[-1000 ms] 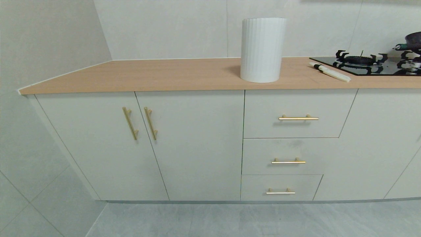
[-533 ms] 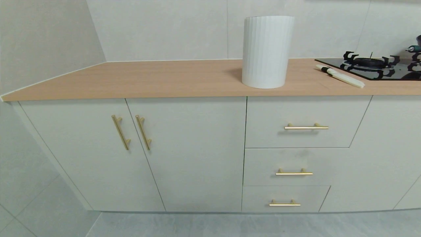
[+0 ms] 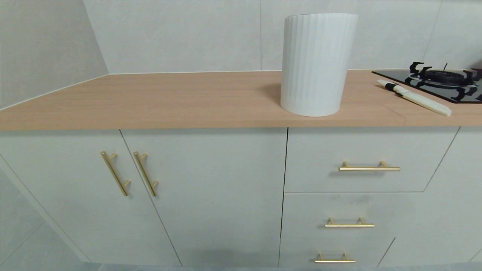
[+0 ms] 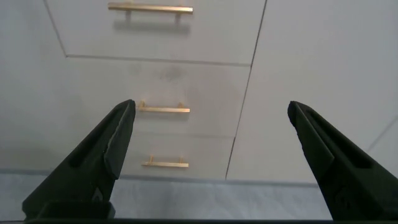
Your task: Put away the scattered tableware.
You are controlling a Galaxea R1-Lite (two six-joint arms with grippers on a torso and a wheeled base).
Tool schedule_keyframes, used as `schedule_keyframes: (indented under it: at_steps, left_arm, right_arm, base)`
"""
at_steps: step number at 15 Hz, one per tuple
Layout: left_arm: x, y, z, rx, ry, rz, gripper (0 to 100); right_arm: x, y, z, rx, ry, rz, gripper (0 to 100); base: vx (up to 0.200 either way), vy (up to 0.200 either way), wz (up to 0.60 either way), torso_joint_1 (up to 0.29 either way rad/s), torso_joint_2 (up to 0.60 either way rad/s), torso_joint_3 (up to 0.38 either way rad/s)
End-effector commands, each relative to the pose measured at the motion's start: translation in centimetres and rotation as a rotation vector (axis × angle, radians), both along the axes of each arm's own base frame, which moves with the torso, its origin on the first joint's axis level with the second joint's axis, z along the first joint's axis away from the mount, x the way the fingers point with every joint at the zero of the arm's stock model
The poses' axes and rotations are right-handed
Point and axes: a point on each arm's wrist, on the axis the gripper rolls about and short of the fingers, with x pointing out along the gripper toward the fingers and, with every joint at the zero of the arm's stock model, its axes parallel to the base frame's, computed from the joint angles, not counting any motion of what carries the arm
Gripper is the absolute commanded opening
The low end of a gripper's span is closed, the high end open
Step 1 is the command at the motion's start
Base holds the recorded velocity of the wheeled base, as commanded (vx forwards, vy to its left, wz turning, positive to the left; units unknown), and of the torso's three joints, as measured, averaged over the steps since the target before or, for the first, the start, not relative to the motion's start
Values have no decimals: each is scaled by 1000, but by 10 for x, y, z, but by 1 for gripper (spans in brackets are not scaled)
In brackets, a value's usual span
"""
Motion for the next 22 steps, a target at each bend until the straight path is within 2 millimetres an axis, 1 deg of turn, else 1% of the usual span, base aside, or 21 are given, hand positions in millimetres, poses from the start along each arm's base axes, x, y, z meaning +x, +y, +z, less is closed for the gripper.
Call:
schedule_keyframes:
  at_steps: [1,6,13,21,22]
  left_arm:
    - [0,0,0,0,0,0,100]
    - [0,0,0,0,0,0,100]
    - [0,0,0,0,0,0,100]
    - [0,0,0,-2,0,0,100]
    - [0,0,0,-2,0,0,100]
  right_arm:
    - [0,0,0,0,3,0,100]
    - [0,0,0,0,3,0,100]
    - [0,0,0,1,3,0,100]
    - [0,0,0,0,3,0,100]
    - [0,0,0,1,3,0,100]
  base:
    - [200,0,0,-2,-2,7]
    - [200,0,0,4,2,2]
    - [0,0,0,0,0,0]
    - [0,-200,0,1,3,1]
    - [0,0,0,0,0,0]
